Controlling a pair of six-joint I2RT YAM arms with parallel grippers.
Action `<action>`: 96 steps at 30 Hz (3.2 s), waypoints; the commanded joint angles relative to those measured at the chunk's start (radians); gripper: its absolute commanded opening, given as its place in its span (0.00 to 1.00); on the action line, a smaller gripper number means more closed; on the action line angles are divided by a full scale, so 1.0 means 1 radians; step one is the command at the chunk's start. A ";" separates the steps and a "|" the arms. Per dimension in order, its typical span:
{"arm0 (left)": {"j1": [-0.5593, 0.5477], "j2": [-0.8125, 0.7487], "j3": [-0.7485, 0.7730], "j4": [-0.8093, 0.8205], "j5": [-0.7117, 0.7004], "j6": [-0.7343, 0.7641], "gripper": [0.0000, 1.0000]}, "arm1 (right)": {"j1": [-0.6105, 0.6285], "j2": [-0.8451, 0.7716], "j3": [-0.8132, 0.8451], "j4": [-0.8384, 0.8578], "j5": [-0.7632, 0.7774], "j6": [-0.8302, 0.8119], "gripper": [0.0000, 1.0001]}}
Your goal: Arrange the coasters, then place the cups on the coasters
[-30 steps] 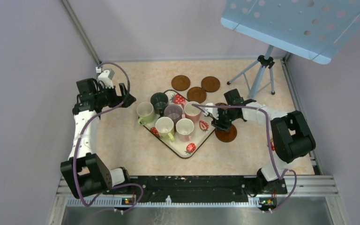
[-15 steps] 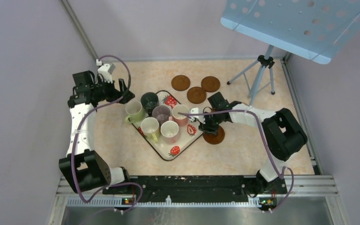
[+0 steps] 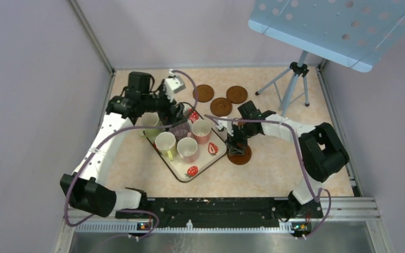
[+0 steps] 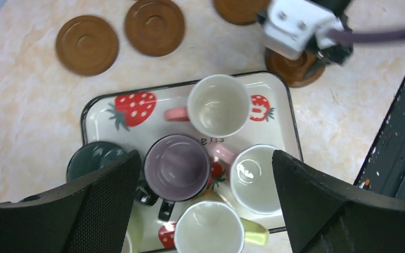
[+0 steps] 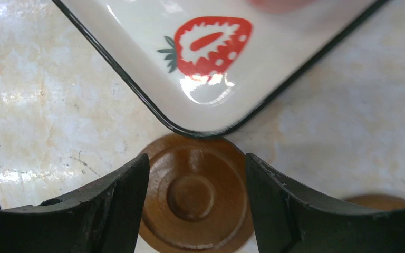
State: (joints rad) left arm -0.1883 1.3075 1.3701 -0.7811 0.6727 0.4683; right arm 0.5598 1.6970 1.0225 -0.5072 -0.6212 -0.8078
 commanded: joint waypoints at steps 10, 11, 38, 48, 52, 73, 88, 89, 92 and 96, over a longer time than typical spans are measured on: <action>-0.616 0.118 -0.031 0.042 -0.358 0.193 0.99 | -0.281 -0.276 -0.075 -0.001 -0.108 0.196 0.68; -0.636 0.138 -0.033 0.048 -0.352 0.209 0.99 | -0.302 -0.288 -0.085 0.004 -0.115 0.209 0.68; -0.760 0.633 0.062 0.209 -0.460 0.399 0.99 | -0.516 -0.323 -0.089 0.091 -0.241 0.416 0.67; -0.713 0.699 0.091 0.127 -0.426 0.440 0.97 | -0.517 -0.329 -0.090 0.075 -0.251 0.401 0.66; -0.677 0.696 0.086 0.071 -0.403 0.490 0.94 | -0.518 -0.328 -0.092 0.074 -0.248 0.394 0.66; -0.490 0.520 -0.188 -0.009 -0.504 0.831 0.86 | -0.518 -0.324 -0.089 0.059 -0.271 0.383 0.66; -0.283 0.398 -0.354 -0.023 -0.558 1.099 0.84 | -0.518 -0.317 -0.085 0.048 -0.278 0.375 0.66; -0.268 0.393 -0.363 -0.026 -0.562 1.116 0.85 | -0.518 -0.316 -0.085 0.046 -0.279 0.375 0.66; -0.224 0.377 -0.383 -0.036 -0.564 1.147 0.85 | -0.518 -0.313 -0.085 0.048 -0.279 0.374 0.66; -0.203 0.344 -0.408 -0.053 -0.558 1.169 0.86 | -0.518 -0.302 -0.083 0.045 -0.279 0.373 0.66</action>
State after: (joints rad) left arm -0.4320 1.6730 1.0145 -0.7734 0.2020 1.5776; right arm 0.0471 1.4090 0.9138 -0.4736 -0.8673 -0.4160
